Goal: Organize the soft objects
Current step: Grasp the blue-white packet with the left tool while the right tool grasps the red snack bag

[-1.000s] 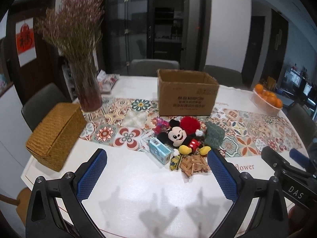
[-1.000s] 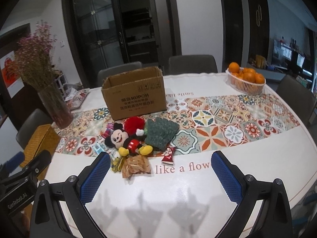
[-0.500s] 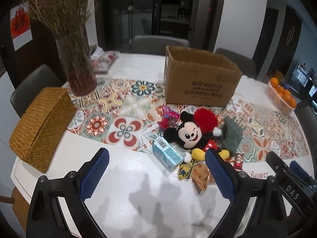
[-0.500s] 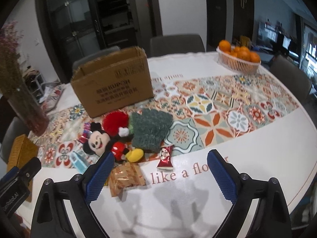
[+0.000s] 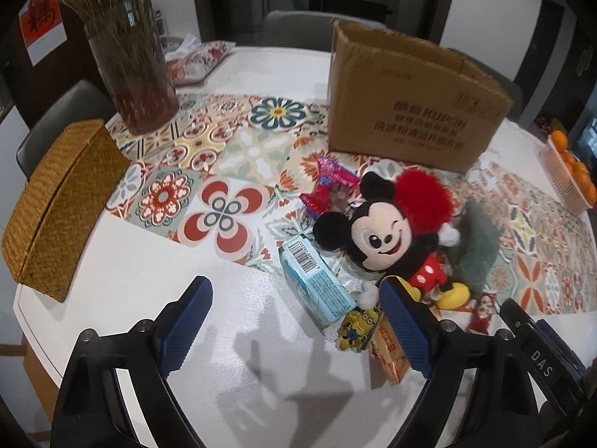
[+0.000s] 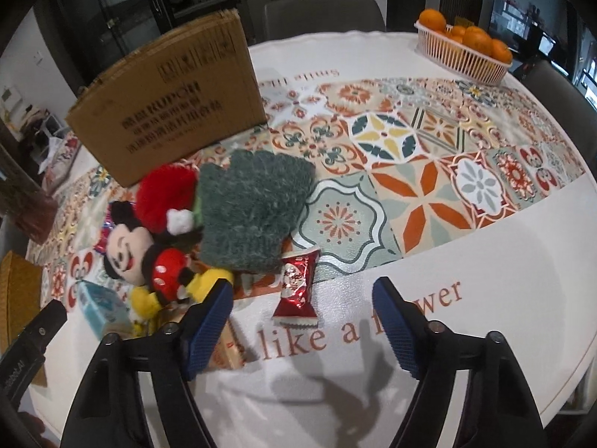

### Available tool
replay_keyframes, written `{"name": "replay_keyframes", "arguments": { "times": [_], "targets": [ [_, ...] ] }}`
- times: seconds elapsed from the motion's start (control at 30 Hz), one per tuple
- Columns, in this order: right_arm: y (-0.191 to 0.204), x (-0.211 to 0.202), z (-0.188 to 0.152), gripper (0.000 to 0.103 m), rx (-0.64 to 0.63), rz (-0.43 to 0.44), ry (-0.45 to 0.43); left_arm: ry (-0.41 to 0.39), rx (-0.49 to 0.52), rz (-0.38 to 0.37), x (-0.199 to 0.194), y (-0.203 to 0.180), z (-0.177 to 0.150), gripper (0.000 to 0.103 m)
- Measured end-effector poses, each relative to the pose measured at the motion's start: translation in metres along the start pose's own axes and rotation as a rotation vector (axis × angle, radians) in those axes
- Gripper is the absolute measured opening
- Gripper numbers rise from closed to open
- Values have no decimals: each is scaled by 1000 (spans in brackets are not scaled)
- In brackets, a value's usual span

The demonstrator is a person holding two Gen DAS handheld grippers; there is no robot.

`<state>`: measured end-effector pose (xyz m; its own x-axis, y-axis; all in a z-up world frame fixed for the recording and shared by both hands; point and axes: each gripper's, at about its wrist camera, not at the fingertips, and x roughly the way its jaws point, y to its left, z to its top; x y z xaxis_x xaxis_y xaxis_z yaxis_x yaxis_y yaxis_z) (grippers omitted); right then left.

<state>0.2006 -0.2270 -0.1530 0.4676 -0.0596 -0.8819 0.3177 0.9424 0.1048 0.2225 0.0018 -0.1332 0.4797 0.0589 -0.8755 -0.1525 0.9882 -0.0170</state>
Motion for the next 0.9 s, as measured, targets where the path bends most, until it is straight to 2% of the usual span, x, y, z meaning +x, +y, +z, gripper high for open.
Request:
{"name": "replay_keyframes", "arguments": {
  "times": [0.37,0.5,0.67,0.73,0.83,0.9],
  "targets": [
    [1,38,-2,64,-12,-44,75,118,-34,24,54,-7,0,80],
    [3,46,-3,58,-25,-55,86,143,-38,13,68,-8,-1,71],
    [3,51,-3,48,-27,-57,94,182,-27,-42,79,-8,-3,47],
    [4,54,-4,40,-35,-51,97,196,-19,-50,82,-8,-6,40],
    [4,56,-7,29,-40,-32,108,193,1,-61,81,-9,-8,35],
    [4,55,-8,29,-50,-18,102,184,23,-72,80,-10,-11,34]
  ]
}}
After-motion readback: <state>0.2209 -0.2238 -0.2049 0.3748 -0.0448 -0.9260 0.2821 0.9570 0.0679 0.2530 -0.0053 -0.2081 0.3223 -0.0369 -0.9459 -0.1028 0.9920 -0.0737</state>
